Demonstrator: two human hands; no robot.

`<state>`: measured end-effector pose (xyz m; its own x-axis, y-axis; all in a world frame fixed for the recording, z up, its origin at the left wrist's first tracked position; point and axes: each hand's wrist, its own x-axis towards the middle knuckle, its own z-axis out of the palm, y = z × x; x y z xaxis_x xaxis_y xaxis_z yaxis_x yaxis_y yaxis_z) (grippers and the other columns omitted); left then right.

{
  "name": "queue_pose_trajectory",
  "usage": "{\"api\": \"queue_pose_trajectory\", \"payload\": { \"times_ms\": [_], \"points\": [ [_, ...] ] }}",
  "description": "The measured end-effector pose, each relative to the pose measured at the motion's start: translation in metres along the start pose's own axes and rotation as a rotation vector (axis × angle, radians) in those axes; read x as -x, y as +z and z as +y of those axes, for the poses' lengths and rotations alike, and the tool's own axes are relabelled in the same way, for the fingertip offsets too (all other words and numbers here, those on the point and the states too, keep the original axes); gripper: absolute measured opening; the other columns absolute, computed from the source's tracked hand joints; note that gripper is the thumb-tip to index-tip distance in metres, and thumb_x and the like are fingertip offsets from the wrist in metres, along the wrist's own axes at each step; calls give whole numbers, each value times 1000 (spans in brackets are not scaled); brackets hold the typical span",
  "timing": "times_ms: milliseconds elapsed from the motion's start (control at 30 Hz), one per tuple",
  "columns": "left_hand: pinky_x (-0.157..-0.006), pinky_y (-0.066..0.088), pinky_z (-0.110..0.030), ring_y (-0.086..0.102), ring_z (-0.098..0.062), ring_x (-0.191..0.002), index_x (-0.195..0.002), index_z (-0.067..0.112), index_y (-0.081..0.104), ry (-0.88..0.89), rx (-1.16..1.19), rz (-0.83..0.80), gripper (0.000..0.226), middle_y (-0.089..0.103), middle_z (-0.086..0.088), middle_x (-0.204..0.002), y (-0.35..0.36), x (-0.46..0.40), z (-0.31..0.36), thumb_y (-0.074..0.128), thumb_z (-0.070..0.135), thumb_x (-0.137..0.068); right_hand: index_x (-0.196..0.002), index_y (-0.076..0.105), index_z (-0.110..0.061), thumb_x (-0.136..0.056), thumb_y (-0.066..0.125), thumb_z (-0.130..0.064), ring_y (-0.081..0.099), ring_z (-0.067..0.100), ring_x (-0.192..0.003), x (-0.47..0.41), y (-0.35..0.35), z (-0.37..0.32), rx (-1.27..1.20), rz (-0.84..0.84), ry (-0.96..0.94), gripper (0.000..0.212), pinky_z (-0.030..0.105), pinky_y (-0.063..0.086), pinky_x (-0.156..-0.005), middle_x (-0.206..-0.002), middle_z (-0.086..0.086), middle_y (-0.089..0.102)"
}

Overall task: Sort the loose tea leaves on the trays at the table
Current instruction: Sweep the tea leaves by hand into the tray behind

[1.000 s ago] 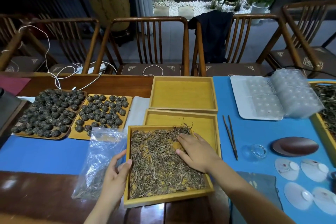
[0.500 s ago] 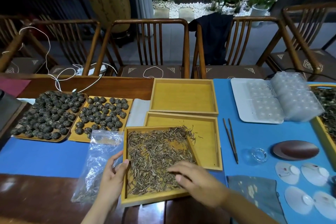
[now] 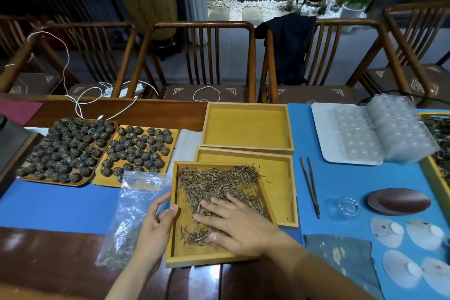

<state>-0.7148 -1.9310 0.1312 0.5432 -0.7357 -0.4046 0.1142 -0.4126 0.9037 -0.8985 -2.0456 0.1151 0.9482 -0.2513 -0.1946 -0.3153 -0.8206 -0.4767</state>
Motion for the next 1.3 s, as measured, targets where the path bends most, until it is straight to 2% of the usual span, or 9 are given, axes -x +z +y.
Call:
{"api": "queue_pose_trajectory", "payload": {
  "times_ms": [267,400,533,600,700,800,967,1133,1300],
  "points": [
    [-61,56,-31,72,-20,-77,-122,26,53,-6,-39,34,28,76,4,-76,-3,-2,-3,55,20,-95,-149,13,-40,-97,14,-54,10,16,-147,2,1,38,29,24,107,53,43,-1,-119,-160,-4,8],
    [-89,50,-48,66,-32,-98,-126,24,53,12,-67,34,32,72,-2,-90,-6,-2,-1,56,21,-94,-149,15,-38,-98,12,-53,14,16,-146,5,2,53,34,51,157,53,38,1,-116,-159,-3,13],
    [-54,50,-20,68,-6,-63,-123,23,53,23,-94,19,28,73,12,-64,-9,-3,-4,54,20,-95,-149,19,-35,-99,15,-50,19,16,-144,7,-1,64,64,57,191,52,38,5,-117,-159,-1,17],
    [-47,49,-15,68,-4,-58,-123,23,52,10,-85,7,28,73,16,-68,-11,-4,-5,54,20,-95,-148,23,-34,-99,17,-49,21,16,-144,8,-3,68,91,63,197,51,38,7,-118,-158,0,21],
    [-48,51,-16,71,-7,-63,-123,26,53,-5,-61,4,28,75,12,-76,-14,-7,-8,54,22,-95,-145,33,-28,-100,19,-46,27,19,-141,8,-5,72,126,99,212,51,39,17,-117,-155,3,30],
    [-62,53,-30,73,-15,-72,-120,33,54,-22,-61,16,27,76,5,-79,-17,-9,-11,55,27,-94,-141,41,-23,-100,21,-43,31,21,-139,8,-7,74,100,144,252,50,39,24,-115,-152,5,36],
    [-51,42,-15,64,0,-58,-111,40,55,27,-155,39,20,70,14,-65,-22,-12,-14,56,31,-94,-137,47,-21,-101,25,-39,35,20,-135,15,-12,81,-51,247,403,46,35,31,-110,-147,5,41],
    [-53,48,-20,66,-11,-60,-117,35,56,17,-128,41,24,69,0,-72,-26,-13,-13,56,30,-94,-129,56,-22,-100,33,-35,41,13,-128,33,-15,60,-170,346,317,39,33,36,-106,-138,-1,50],
    [-45,44,-6,65,9,-62,-113,35,55,31,-96,23,21,69,30,-71,-25,-15,-14,55,24,-95,-115,61,-34,-96,33,-49,51,-6,-106,61,-2,21,-413,216,212,37,23,45,-91,-110,-20,58]
  ]
}}
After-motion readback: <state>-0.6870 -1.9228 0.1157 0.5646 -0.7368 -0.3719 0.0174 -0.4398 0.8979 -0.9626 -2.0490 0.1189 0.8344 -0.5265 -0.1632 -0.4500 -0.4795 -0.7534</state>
